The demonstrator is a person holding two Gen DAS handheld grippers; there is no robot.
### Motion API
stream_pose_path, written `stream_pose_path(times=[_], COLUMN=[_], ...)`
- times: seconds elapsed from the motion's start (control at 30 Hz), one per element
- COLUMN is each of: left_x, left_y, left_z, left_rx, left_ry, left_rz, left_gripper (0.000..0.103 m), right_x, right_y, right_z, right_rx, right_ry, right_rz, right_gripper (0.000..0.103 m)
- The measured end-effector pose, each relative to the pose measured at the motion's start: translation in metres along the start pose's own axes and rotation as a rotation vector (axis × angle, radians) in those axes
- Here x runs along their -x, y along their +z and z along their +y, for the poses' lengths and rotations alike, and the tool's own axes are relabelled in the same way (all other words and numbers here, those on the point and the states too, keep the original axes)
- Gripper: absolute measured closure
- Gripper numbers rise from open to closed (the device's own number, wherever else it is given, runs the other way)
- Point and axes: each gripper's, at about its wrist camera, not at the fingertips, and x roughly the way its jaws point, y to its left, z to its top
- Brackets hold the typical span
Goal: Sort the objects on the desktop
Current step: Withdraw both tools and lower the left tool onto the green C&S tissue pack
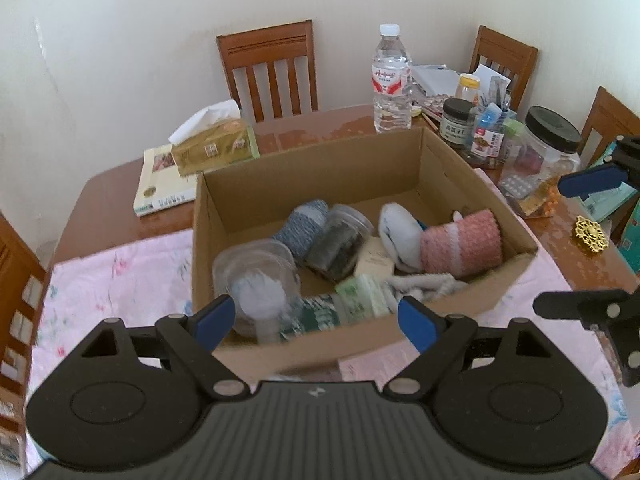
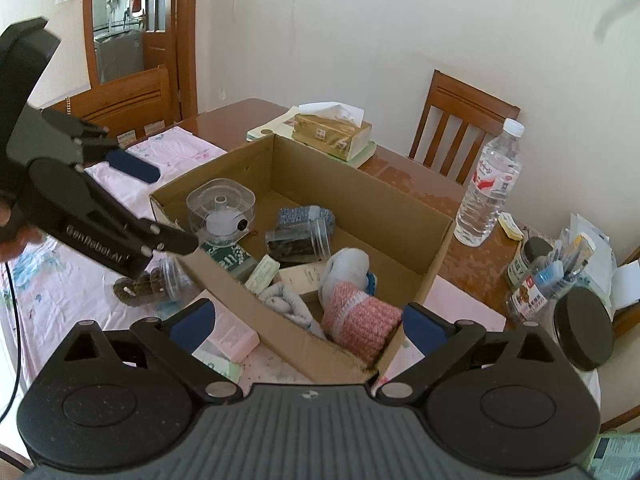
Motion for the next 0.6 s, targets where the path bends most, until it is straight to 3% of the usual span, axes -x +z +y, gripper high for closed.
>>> stream_pose_path(times=[0.27,0.6], left_x=[-0.002,-0.026], left_y=[-0.027,-0.059], left_z=[-0.022,-0.049], left_rx=[0.078,0.208], left_ry=[0.005,-0.001], left_rz=[0.033,0.110], left_gripper=[0.014,0.014], right_x=[0.013,0.018], right_y=[-0.031,-0.075], right_z=[0.002,-0.001], right_rx=[-0.028,-0.163], right_ry=[-0.040,-0.053], right_rz=[0.011,0.065], right_gripper=[0.001,0.001])
